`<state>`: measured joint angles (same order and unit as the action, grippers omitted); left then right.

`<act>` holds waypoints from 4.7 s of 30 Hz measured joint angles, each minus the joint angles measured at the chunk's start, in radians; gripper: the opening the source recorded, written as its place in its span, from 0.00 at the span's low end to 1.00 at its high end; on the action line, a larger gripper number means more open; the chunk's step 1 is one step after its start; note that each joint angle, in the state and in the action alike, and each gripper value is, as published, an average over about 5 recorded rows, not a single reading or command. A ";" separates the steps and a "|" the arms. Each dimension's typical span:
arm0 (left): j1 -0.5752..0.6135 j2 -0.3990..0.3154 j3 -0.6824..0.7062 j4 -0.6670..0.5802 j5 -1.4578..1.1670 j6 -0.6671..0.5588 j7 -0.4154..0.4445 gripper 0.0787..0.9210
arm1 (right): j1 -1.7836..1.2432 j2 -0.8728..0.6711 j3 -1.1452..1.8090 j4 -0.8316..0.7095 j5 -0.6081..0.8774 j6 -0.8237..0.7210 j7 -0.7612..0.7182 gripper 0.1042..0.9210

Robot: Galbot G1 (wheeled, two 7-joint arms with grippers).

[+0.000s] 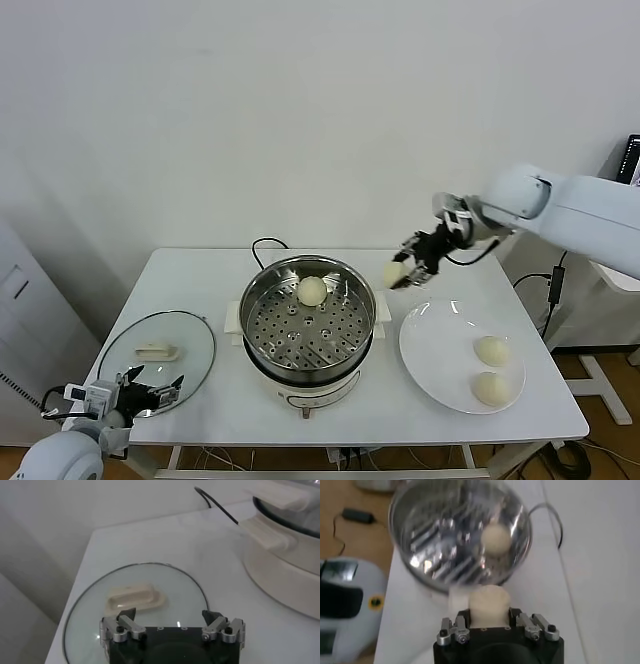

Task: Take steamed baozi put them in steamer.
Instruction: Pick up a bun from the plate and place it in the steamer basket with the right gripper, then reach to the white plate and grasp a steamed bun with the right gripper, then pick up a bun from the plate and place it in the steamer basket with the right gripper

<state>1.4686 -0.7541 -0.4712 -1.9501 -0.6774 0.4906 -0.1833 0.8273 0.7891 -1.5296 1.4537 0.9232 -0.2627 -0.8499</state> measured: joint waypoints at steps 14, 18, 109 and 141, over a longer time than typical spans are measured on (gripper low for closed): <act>-0.010 0.004 0.002 0.022 0.000 -0.006 0.002 0.88 | -0.089 0.242 0.026 -0.035 0.148 -0.077 0.147 0.45; -0.015 0.003 0.004 0.027 0.000 -0.006 0.002 0.88 | -0.123 0.293 0.027 -0.046 0.153 -0.091 0.173 0.45; -0.018 -0.011 -0.006 0.016 0.004 -0.001 -0.003 0.88 | -0.530 -0.282 0.168 -0.159 -0.726 0.207 -0.231 0.79; -0.025 0.003 0.000 0.021 0.001 0.000 -0.005 0.88 | -0.279 -0.147 0.246 -0.143 -0.590 0.322 -0.229 0.39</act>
<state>1.4436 -0.7513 -0.4715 -1.9293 -0.6762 0.4909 -0.1879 0.5483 0.6416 -1.2839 1.3105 0.3335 0.0596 -1.0792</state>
